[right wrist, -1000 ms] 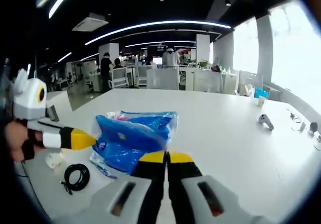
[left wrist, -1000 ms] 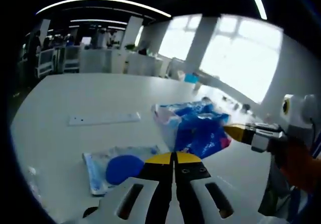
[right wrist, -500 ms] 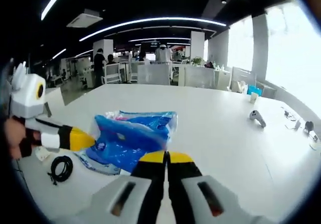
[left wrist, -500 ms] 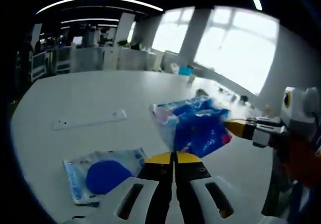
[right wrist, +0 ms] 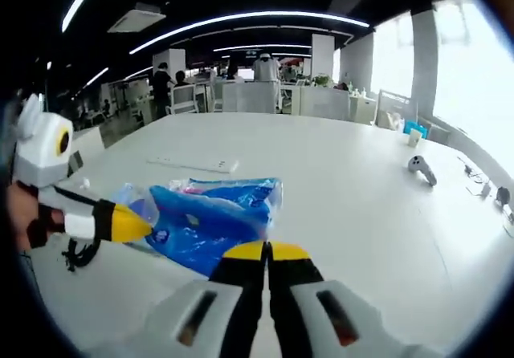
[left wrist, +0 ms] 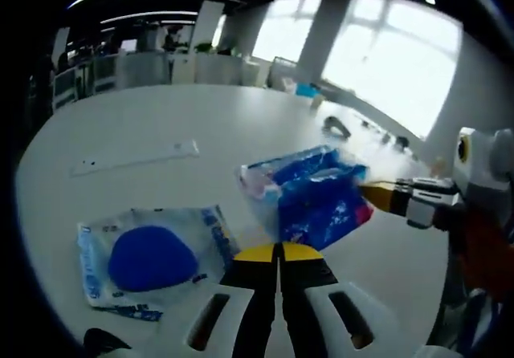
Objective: Arrange the tabletop items into an orderly group along one side of the table until the central work area is clear of visible clutter.
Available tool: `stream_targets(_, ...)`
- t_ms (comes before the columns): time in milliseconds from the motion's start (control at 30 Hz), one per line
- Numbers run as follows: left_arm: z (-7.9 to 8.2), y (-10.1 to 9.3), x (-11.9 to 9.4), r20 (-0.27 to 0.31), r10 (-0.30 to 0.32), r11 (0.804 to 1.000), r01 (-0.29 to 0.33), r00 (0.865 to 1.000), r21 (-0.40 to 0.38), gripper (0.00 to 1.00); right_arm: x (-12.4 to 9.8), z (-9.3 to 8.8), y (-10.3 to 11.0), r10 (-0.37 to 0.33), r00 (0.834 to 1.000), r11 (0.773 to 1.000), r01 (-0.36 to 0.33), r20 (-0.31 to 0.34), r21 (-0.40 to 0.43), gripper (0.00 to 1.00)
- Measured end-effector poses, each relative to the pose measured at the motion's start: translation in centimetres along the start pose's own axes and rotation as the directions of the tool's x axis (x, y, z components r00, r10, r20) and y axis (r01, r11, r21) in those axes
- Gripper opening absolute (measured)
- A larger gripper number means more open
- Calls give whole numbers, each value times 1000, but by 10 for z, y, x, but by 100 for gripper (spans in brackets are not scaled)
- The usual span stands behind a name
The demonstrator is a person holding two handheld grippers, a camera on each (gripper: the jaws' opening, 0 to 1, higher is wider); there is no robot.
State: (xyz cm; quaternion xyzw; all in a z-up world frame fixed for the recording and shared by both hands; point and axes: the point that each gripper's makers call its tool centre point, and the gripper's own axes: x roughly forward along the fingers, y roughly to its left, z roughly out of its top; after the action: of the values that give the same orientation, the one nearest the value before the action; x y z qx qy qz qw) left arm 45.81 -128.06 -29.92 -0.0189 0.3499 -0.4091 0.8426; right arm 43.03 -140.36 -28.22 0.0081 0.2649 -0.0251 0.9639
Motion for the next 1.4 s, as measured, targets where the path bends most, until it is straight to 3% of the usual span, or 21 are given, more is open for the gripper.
stream_targets(200, -12, 5, 14, -32, 38, 999, -38, 999, 0, 0, 13, -17, -4, 15, 1000, 1000, -15, -23, 21, 0)
stream_targets(533, -27, 12, 28, -65, 84, 994, -88, 994, -63, 0, 28, -39, -7, 36, 998, 999, -34, -60, 35, 0)
stream_targets(700, -35, 15, 33, -87, 101, 990, -109, 991, -92, 0, 32, -44, -6, 45, 997, 998, -42, -61, 46, 0)
stream_targets(1400, -46, 16, 35, -96, 120, 981, -133, 988, -142, 0, 40, -59, -7, 53, 995, 997, -49, -86, 52, 0)
